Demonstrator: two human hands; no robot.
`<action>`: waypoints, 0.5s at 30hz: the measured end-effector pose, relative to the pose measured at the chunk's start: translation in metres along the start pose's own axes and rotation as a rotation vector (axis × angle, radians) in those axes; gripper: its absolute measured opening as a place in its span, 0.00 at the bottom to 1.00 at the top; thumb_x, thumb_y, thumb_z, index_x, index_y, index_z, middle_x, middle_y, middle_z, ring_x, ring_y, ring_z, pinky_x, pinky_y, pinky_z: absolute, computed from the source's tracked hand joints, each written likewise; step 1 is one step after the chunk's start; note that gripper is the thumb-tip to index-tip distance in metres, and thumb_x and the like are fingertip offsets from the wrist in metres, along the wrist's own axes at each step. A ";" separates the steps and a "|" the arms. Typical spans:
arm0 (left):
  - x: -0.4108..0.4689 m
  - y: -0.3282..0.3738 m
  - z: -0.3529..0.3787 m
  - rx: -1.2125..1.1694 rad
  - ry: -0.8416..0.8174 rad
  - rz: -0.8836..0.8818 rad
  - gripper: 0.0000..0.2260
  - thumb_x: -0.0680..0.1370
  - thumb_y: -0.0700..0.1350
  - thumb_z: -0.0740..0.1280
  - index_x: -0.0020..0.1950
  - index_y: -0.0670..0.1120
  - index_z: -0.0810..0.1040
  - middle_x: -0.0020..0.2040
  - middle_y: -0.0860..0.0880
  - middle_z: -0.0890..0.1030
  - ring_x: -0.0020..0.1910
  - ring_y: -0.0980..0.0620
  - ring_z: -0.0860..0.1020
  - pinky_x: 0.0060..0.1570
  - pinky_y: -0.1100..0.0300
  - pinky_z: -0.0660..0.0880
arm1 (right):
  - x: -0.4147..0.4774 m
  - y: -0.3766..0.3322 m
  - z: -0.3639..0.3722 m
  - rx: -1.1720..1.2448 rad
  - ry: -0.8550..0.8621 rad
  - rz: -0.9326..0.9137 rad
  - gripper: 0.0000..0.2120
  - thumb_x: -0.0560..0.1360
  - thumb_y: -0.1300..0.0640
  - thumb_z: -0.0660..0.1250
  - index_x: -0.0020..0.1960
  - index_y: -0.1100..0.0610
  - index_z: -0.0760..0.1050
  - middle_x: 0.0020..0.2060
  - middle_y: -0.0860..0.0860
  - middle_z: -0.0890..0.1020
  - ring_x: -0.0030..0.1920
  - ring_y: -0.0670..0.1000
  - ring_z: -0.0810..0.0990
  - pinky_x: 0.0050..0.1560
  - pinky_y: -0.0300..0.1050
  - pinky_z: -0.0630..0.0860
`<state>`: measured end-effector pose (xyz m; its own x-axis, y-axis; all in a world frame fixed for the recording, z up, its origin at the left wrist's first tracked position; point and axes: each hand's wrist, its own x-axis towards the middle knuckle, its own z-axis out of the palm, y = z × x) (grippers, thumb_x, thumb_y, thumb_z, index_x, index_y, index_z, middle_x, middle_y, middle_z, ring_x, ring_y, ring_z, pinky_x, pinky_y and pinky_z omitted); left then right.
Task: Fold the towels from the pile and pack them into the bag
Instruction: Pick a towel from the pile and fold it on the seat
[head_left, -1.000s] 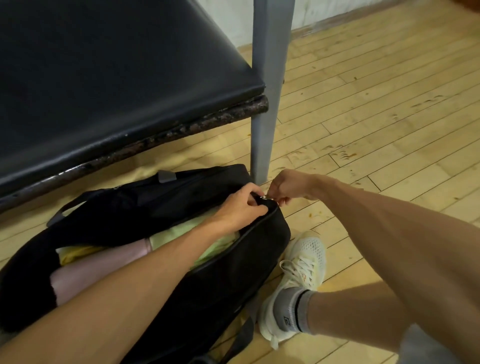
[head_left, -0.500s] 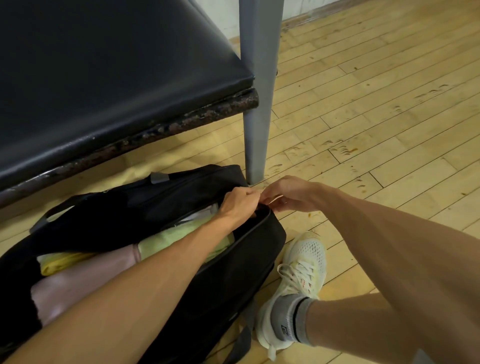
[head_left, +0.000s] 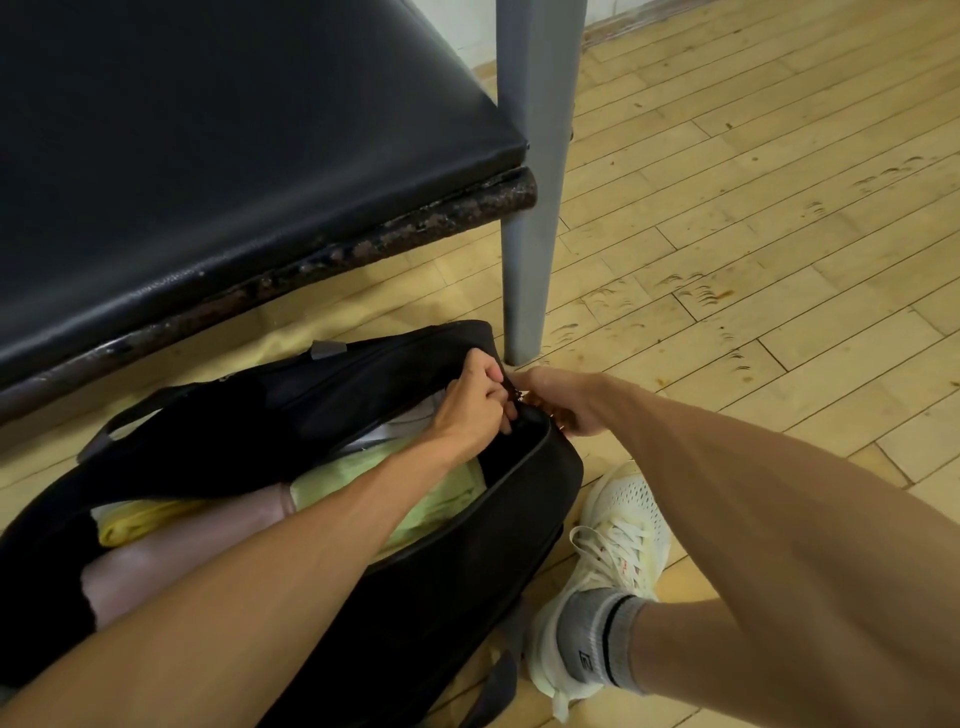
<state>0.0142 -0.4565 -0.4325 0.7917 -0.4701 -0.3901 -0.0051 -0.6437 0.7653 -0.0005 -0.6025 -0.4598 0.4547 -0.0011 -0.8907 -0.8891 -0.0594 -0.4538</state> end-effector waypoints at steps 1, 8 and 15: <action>-0.001 -0.001 -0.002 -0.005 -0.002 0.012 0.06 0.81 0.34 0.56 0.50 0.45 0.64 0.37 0.46 0.80 0.33 0.53 0.78 0.41 0.55 0.76 | 0.003 0.001 0.002 0.087 -0.041 0.038 0.19 0.76 0.39 0.64 0.48 0.56 0.76 0.45 0.53 0.79 0.47 0.52 0.77 0.57 0.45 0.75; 0.002 0.001 -0.006 0.064 -0.032 0.111 0.06 0.80 0.36 0.60 0.48 0.45 0.64 0.37 0.44 0.81 0.31 0.52 0.77 0.35 0.57 0.75 | -0.008 -0.008 0.005 0.189 -0.127 0.037 0.17 0.77 0.61 0.60 0.30 0.61 0.76 0.30 0.56 0.79 0.34 0.51 0.77 0.50 0.44 0.76; -0.014 0.002 -0.015 0.215 -0.023 0.228 0.10 0.79 0.38 0.61 0.45 0.50 0.63 0.35 0.47 0.80 0.30 0.53 0.74 0.33 0.55 0.71 | 0.005 -0.008 0.004 0.187 0.120 0.110 0.12 0.79 0.55 0.64 0.38 0.55 0.71 0.30 0.50 0.71 0.31 0.48 0.68 0.34 0.39 0.65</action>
<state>0.0122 -0.4426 -0.4176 0.7415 -0.6289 -0.2337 -0.3119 -0.6315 0.7099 0.0085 -0.5977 -0.4608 0.3477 -0.1162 -0.9304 -0.9227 0.1338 -0.3615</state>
